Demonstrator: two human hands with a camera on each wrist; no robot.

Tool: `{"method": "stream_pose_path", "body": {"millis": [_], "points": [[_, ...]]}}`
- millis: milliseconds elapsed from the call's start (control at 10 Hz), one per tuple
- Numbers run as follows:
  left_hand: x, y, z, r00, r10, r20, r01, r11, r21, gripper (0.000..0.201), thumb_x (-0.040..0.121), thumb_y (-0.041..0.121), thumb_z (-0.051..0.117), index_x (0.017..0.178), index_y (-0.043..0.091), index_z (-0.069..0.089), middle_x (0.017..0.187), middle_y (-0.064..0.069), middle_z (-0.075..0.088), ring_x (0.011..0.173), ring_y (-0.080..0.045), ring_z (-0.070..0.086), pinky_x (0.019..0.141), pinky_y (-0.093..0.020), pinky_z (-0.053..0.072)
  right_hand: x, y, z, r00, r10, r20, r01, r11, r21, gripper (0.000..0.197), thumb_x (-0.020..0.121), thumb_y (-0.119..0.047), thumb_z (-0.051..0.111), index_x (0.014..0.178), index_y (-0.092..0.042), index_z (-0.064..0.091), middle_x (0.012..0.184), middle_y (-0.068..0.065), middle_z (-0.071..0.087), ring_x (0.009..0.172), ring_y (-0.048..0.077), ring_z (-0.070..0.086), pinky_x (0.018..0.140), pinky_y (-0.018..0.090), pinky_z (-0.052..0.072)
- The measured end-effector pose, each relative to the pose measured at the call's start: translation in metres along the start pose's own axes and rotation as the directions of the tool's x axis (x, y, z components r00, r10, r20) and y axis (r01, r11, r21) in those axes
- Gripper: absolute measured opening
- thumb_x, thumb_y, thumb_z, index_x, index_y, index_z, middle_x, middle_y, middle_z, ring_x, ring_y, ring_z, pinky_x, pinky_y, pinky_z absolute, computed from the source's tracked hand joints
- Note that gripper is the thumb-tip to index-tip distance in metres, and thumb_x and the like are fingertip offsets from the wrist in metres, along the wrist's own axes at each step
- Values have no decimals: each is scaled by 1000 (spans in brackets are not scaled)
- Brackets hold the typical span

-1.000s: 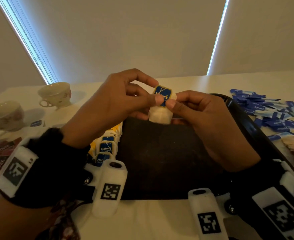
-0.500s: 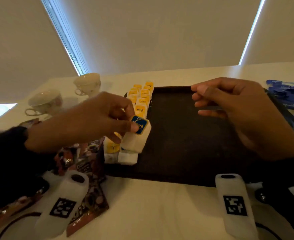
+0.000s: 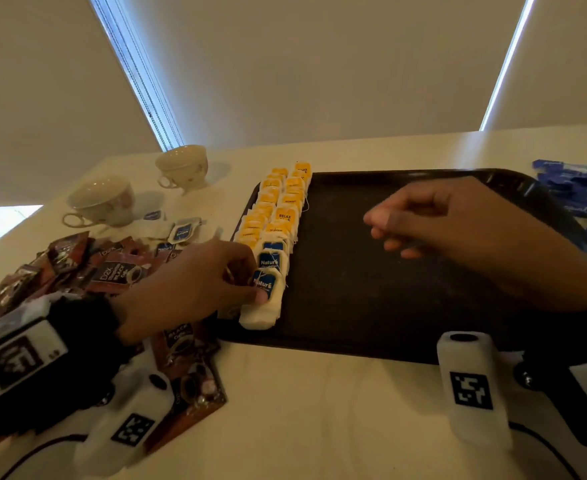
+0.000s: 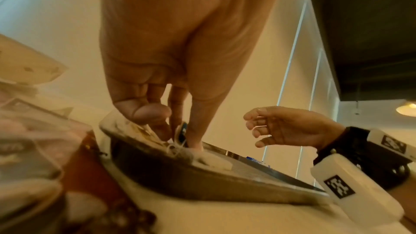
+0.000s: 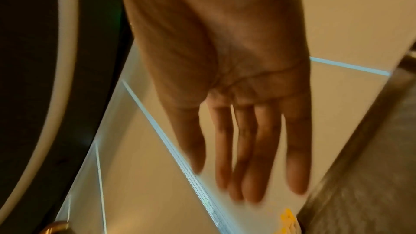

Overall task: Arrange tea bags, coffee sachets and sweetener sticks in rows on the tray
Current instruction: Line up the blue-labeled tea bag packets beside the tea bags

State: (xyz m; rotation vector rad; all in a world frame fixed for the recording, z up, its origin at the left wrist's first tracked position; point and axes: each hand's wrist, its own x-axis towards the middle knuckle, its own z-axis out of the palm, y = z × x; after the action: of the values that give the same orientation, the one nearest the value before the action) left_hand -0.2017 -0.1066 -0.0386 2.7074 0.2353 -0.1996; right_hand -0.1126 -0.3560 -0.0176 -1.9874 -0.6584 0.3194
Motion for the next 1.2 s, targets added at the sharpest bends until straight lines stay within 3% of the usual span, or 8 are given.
{"method": "stream_pose_path", "body": {"millis": [100, 200, 400, 500, 700, 800, 900, 1200], "points": [[-7, 4, -4, 997, 34, -69, -30, 998, 62, 41, 74, 42, 72, 101, 43, 42, 94, 20, 48, 77, 0, 50, 57, -11, 34, -8, -10, 5, 966, 43, 255, 26, 965, -261, 24, 76, -45, 60, 93, -31, 68, 86, -8, 71, 79, 1, 65, 81, 27, 53], [-20, 4, -13, 969, 245, -35, -235, 955, 183, 42, 76, 40, 70, 98, 50, 36, 97, 27, 37, 83, 5, 46, 61, -9, 37, -19, -22, 14, 914, 142, 380, 36, 905, -424, 14, 81, -44, 61, 92, -36, 66, 84, -16, 67, 78, -9, 61, 75, 17, 49], [-17, 5, -1, 873, 411, 263, -487, 779, 395, 38, 93, 41, 51, 127, 47, 37, 124, 23, 27, 109, 6, 33, 88, -10, 33, -27, -20, 39, 824, 302, 480, 202, 635, -746, 21, 91, -34, 56, 112, -36, 57, 107, -13, 59, 93, 5, 57, 81, 20, 47], [-13, 4, 1, 825, 463, 323, -561, 736, 378, 25, 94, 40, 42, 117, 47, 36, 131, 16, 38, 119, -6, 44, 91, -20, 42, -23, -19, 43, 809, 299, 505, 271, 573, -774, 22, 92, -29, 55, 113, -34, 55, 111, -10, 57, 99, 10, 57, 84, 23, 47], [-1, -7, 11, 846, 442, 298, -531, 739, 414, 30, 96, 34, 49, 124, 42, 42, 127, 15, 37, 109, -3, 46, 77, -13, 34, -19, -18, 45, 798, 229, 557, 390, 509, -767, 20, 92, -21, 54, 111, -26, 59, 108, -5, 61, 99, 14, 60, 80, 21, 43], [11, -10, 14, 841, 484, 241, -540, 778, 321, 21, 92, 24, 53, 112, 27, 58, 122, 0, 53, 108, -17, 52, 82, -28, 42, -23, -16, 44, 824, 106, 556, 443, 493, -749, 17, 89, -21, 56, 102, -24, 64, 97, -4, 65, 91, 13, 61, 73, 19, 41], [11, -1, 13, 836, 489, 248, -548, 764, 340, 24, 92, 32, 54, 116, 30, 55, 116, 6, 48, 103, -13, 51, 81, -26, 45, -23, -14, 44, 822, 105, 560, 446, 495, -746, 16, 88, -24, 57, 101, -26, 64, 91, -5, 63, 89, 9, 60, 68, 15, 38], [9, 2, 15, 855, 473, 210, -518, 780, 350, 28, 92, 27, 57, 120, 27, 55, 118, 3, 46, 100, -14, 52, 78, -22, 40, -22, -11, 38, 804, 177, 568, 410, 527, -745, 25, 93, -28, 53, 117, -32, 57, 120, -11, 57, 109, 7, 55, 85, 13, 39]]}}
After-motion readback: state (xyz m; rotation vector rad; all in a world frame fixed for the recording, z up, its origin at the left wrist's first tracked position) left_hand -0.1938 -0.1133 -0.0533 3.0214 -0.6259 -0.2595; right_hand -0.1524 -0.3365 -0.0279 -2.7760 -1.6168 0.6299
